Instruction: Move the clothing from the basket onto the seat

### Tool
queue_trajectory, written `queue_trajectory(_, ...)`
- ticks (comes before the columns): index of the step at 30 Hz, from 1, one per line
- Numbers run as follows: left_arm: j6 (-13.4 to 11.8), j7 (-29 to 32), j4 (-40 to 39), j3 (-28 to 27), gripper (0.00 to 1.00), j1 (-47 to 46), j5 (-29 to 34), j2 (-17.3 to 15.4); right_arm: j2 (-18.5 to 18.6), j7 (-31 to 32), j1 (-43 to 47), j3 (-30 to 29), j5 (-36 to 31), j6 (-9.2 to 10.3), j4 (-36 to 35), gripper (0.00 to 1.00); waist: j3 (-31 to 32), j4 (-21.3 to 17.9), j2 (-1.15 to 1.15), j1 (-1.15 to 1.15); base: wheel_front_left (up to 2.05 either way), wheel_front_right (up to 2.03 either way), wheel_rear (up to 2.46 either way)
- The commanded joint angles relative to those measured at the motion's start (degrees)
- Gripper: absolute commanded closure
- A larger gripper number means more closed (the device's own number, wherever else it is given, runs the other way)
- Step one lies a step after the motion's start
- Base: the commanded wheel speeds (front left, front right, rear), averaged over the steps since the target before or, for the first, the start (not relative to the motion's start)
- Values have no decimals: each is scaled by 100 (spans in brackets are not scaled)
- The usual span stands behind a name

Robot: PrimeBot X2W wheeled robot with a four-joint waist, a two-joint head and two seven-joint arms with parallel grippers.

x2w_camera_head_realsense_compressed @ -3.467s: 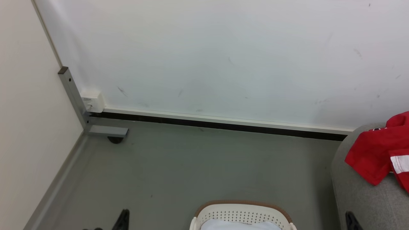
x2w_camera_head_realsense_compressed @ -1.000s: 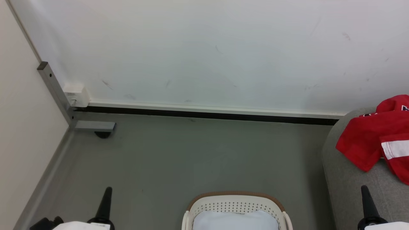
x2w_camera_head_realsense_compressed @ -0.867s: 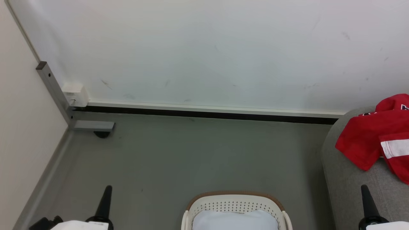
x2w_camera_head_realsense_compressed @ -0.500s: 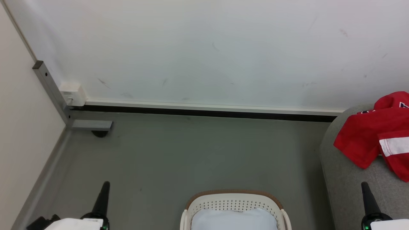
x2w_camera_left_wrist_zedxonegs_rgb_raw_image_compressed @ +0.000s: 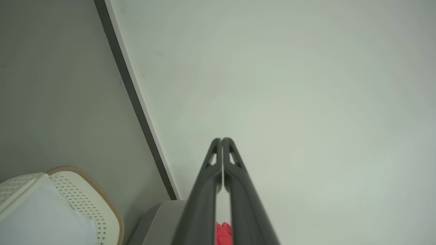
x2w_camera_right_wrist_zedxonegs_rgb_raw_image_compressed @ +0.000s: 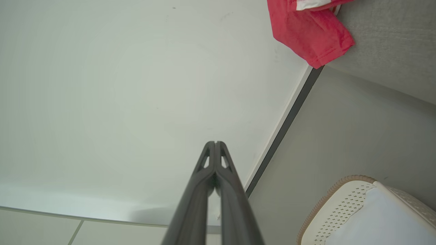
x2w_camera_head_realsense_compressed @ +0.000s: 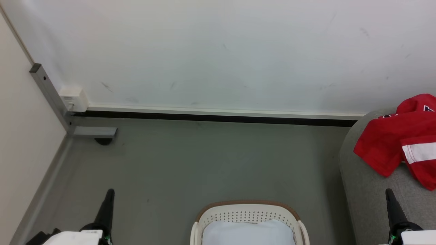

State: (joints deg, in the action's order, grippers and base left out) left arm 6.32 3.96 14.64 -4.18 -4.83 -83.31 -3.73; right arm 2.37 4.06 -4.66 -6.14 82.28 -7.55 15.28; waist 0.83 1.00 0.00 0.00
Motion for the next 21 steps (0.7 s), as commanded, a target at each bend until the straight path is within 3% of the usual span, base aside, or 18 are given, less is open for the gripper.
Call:
queue_trajectory(1, 36, 50, -33, -57, 100, -89, -142, 9, 63, 37, -111, -27, 148, 9, -48, 100, -9, -8, 0, 0, 0, 0, 0)
queue_trajectory(21, 136, 283, -69, -260, 100, -170, -950, 88, 73, 269, -196, -53, 1038, 12, -149, 100, -101, -100, 0, 0, 0, 0, 0)
